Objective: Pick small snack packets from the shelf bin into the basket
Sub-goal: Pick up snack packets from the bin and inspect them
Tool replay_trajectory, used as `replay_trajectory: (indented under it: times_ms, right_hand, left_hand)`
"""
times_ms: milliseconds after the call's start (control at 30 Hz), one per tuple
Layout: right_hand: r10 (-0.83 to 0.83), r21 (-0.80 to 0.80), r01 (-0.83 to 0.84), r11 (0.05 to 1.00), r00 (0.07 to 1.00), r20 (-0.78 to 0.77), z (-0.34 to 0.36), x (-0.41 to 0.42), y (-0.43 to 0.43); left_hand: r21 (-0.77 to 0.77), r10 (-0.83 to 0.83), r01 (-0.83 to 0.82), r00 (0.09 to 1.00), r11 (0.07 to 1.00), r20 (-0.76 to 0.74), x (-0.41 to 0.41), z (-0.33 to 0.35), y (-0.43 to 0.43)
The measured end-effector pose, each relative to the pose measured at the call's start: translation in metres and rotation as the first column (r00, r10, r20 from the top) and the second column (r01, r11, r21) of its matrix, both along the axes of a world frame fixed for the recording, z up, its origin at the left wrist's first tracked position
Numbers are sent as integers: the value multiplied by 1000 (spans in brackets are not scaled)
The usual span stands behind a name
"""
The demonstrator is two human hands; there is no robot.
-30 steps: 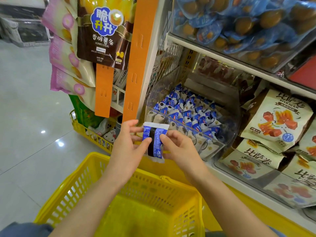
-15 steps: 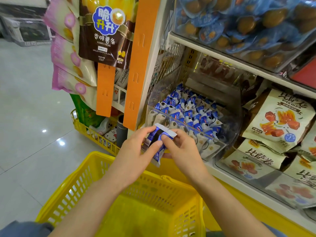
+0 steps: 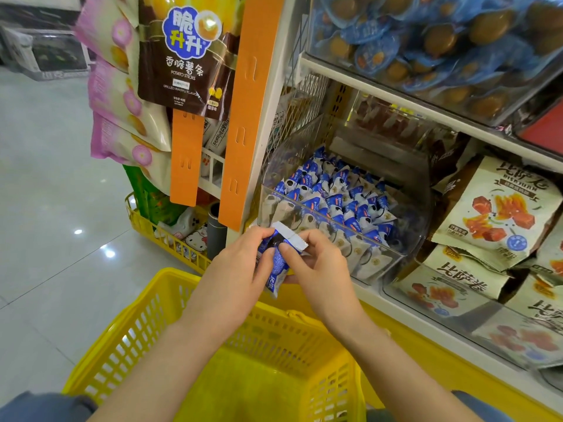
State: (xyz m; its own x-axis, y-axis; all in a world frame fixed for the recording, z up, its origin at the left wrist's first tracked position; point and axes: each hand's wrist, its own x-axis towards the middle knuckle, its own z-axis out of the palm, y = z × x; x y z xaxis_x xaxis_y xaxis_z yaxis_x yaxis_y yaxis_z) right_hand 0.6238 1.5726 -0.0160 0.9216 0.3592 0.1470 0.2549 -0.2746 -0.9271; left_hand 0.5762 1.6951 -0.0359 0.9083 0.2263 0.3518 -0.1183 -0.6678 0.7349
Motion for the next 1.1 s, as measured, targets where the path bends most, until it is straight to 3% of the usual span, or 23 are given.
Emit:
replay_trajectory:
  times_ms: [100, 267, 333, 500, 667, 900, 1033, 1100]
  right_hand:
    - [8, -78, 0, 997, 994, 107, -2, -1, 1]
    - [21, -126, -1, 992, 988, 154, -2, 0, 2]
    - [47, -91, -37, 995, 993, 110, 0, -1, 2]
    - [235, 100, -219, 971, 952, -198, 2, -6, 6]
    - [175, 155, -146, 977, 965, -195, 2, 0, 5]
    - [208, 101, -190, 977, 954, -214, 6, 3, 3]
    - [270, 56, -265, 963, 954, -132, 13, 2, 2]
    - [291, 67, -284, 956, 946, -141, 15, 1, 2]
  left_hand:
    - [34, 22, -22, 1000, 999, -2, 0, -1, -1]
    - [-80, 41, -43, 999, 996, -21, 3, -4, 0]
    - [-112, 70, -68, 997, 991, 12, 5, -5, 2]
    - [-160, 133, -120, 989, 980, 70, 7, -5, 5]
    - [-170, 25, -22, 1000, 985, 17, 5, -3, 4]
    - [-126, 30, -25, 999, 992, 41, 5, -3, 8]
    - [-259, 92, -78, 995, 963, 42, 7, 0, 9]
    - [-436, 99, -108, 994, 894, -44, 9, 5, 11]
